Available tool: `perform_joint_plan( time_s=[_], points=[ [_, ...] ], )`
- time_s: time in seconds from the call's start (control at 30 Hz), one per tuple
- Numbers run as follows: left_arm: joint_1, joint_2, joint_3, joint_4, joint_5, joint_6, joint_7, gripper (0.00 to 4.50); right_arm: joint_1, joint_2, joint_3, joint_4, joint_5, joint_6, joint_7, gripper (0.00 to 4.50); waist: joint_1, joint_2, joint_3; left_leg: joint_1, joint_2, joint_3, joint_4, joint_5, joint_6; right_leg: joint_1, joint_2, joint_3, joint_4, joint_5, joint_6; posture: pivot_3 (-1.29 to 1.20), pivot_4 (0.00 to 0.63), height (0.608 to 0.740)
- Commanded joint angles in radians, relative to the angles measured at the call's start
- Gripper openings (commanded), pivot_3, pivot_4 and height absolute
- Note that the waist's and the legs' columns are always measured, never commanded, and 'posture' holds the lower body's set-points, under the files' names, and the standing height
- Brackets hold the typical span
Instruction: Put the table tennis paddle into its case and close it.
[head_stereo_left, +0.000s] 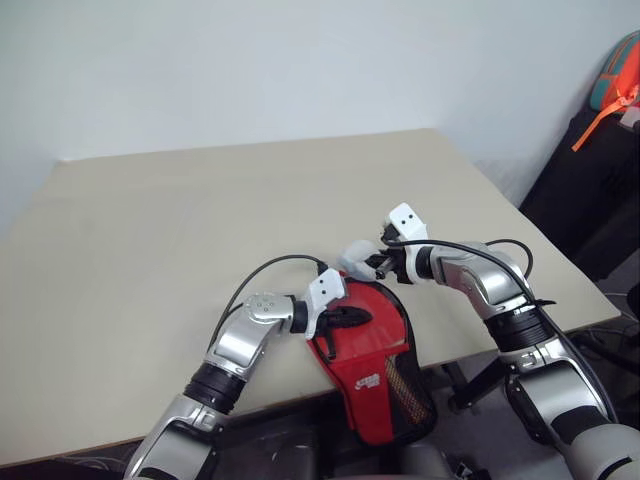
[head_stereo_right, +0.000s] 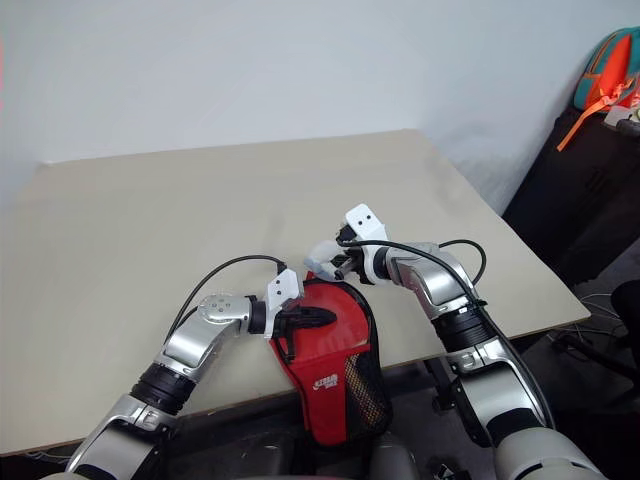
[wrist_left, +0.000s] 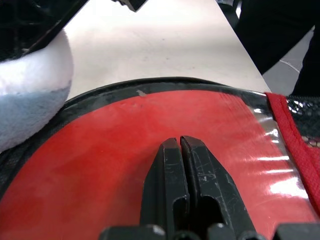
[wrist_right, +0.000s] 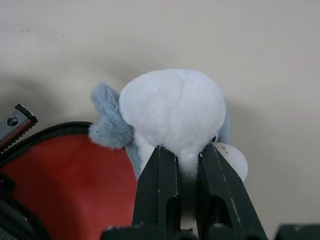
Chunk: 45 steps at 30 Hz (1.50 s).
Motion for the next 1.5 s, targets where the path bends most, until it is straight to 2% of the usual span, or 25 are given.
perform_joint_plan(
  time_s=[0.03, 0.37, 0.6, 0.9, 1.13, 1.5],
  points=[
    [-0.010, 0.018, -0.032, 0.020, 0.036, 0.015, -0.021, 0.00, -0.041, -0.013, -0.038, -0.004, -0.013, -0.020, 0.007, 0.01, 0.000, 0.000, 0.000, 0.000, 0.000, 0.000, 0.000, 0.000, 0.000, 0.000, 0.000, 0.000, 0.000, 0.000, 0.000, 0.00, 0.000, 0.715],
    [-0.049, 0.029, -0.066, 0.024, 0.062, 0.043, -0.059, 0.00, -0.043, -0.058, -0.043, 0.011, -0.040, -0.035, 0.035, 0.01, 0.000, 0.001, 0.000, 0.000, 0.000, 0.000, 0.000, 0.000, 0.000, 0.000, 0.000, 0.000, 0.000, 0.000, 0.000, 0.00, 0.000, 0.715],
    [-0.051, 0.028, -0.069, 0.026, 0.059, 0.045, -0.065, 0.00, 0.065, -0.178, -0.055, -0.085, -0.040, -0.014, 0.075, 0.01, 0.005, 0.001, 0.000, 0.000, -0.001, -0.002, 0.001, 0.000, 0.000, 0.001, -0.001, -0.001, -0.001, 0.000, 0.000, 0.00, 0.000, 0.715],
    [-0.053, 0.031, -0.066, 0.043, 0.060, 0.034, -0.070, 0.00, 0.291, -0.362, -0.141, -0.346, 0.014, 0.065, 0.125, 0.01, 0.007, 0.003, 0.000, 0.000, -0.001, -0.004, 0.002, -0.001, 0.002, 0.002, -0.002, -0.002, -0.001, 0.000, 0.000, 0.00, 0.000, 0.715],
    [-0.065, 0.028, -0.070, 0.066, 0.062, 0.017, -0.081, 0.00, 0.528, -0.525, -0.286, -0.589, 0.094, 0.106, 0.174, 0.01, 0.026, 0.003, 0.000, 0.000, -0.001, -0.006, 0.004, -0.005, 0.009, 0.003, -0.002, -0.004, -0.002, -0.001, 0.001, 0.00, 0.000, 0.715],
    [-0.093, 0.019, -0.075, 0.113, 0.068, -0.014, -0.104, 0.00, 0.875, -0.684, -0.509, -0.807, 0.186, 0.017, 0.318, 0.01, 0.042, 0.003, 0.000, 0.000, -0.002, -0.010, 0.007, -0.008, 0.014, 0.006, -0.004, -0.007, -0.003, -0.001, 0.002, 0.00, 0.000, 0.715]
  ],
)
